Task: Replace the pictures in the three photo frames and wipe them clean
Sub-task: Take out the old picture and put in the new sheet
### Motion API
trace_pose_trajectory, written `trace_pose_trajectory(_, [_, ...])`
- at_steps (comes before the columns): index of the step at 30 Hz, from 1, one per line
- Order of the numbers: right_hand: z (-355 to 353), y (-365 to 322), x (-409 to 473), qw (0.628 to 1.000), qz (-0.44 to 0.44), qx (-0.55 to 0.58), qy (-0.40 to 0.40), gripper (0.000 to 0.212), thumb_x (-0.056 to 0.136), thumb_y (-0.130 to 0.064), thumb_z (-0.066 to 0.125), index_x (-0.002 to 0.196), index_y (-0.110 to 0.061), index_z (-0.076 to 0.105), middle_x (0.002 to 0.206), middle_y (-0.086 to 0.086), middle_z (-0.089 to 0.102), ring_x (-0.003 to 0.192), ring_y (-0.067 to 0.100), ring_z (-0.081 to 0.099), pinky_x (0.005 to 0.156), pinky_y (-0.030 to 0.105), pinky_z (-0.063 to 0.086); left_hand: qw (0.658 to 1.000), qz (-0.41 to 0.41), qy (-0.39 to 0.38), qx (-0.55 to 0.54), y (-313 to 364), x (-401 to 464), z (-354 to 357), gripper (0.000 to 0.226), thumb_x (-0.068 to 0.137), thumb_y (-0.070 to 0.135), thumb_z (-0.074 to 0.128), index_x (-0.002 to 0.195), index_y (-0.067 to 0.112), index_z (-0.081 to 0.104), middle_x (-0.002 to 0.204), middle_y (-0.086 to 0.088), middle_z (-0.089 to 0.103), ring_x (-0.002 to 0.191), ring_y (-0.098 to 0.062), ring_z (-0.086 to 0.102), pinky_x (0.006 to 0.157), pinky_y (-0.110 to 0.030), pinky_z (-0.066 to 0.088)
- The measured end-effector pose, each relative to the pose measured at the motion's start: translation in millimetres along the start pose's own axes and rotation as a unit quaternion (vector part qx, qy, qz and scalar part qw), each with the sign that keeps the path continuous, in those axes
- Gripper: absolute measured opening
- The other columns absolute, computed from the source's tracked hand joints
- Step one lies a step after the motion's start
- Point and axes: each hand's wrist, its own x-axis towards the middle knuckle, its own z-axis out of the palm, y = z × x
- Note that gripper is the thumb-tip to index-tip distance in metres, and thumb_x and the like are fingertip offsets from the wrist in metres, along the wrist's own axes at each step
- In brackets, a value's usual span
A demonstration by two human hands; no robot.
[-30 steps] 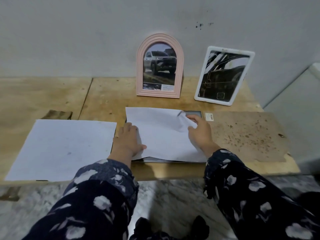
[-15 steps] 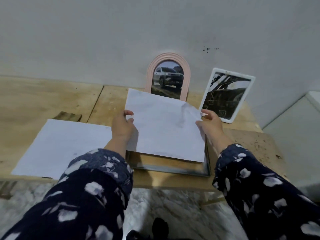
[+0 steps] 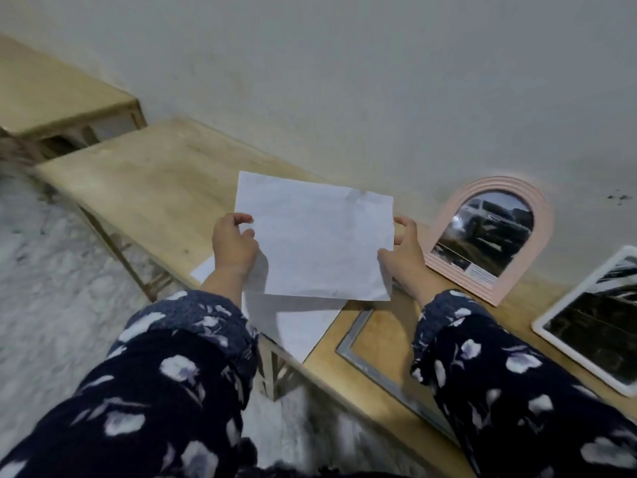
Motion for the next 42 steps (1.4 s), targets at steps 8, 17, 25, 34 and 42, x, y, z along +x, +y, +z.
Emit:
trace_pose_trajectory(8, [128,-35,58,0.989,-0.069,-0.105,-0.073,0.05,0.091,0.002,0.048,0.138,-0.015,0.046,0.142,-0.002,0.045,0.116,0.006,0.047,0.079,0.009,0.037,0.996,-0.063,0.067,0.014,-64,71,-68,0.02,0.095,0.004,0.051,0.114,0.006,0.058,0.129,-0.013,0.051,0.12,-0.026,0.05,0.098,-0.033,0.039])
trace_pose_trajectory(17, [263,-62,134,0.982,-0.069,-0.154,-0.087,0.048,0.095,0.002,0.044,0.142,-0.007,0.04,0.146,0.005,0.039,0.108,0.008,0.043,0.058,-0.01,0.031,0.991,-0.086,-0.03,0.102,-130,176,-106,0.061,0.086,0.016,0.069,0.138,0.007,0.04,0.141,-0.01,0.028,0.126,-0.027,0.041,0.107,-0.033,0.034])
trace_pose_trajectory(25, [347,-61,186,0.913,-0.083,-0.376,-0.137,0.067,0.086,-0.005,0.046,0.148,-0.017,0.026,0.156,0.002,0.017,0.138,0.032,0.025,0.108,0.043,0.032,0.944,-0.089,-0.109,0.298,-181,247,-106,0.068,0.075,0.033,0.077,0.125,0.015,0.034,0.141,-0.008,0.02,0.128,-0.033,0.023,0.1,-0.052,0.036])
trace_pose_trajectory(34, [352,-48,180,0.895,-0.054,-0.425,-0.127,0.058,0.093,-0.022,0.049,0.147,-0.026,0.03,0.16,0.006,0.007,0.143,0.03,0.011,0.112,0.043,0.019,0.892,-0.126,-0.192,0.39,-196,257,-104,0.091,0.085,0.043,0.063,0.152,0.015,0.009,0.157,-0.006,-0.023,0.145,-0.03,-0.017,0.112,-0.064,-0.004])
trace_pose_trajectory(42, [285,-37,139,0.916,-0.046,-0.394,-0.06,0.052,0.094,-0.018,0.048,0.144,-0.024,0.038,0.155,0.004,0.023,0.141,0.027,0.017,0.112,0.041,0.02,0.882,-0.023,-0.164,0.442,-151,230,-61,0.082,0.09,0.034,0.055,0.153,0.011,0.008,0.156,-0.008,-0.028,0.144,-0.033,-0.022,0.113,-0.062,-0.006])
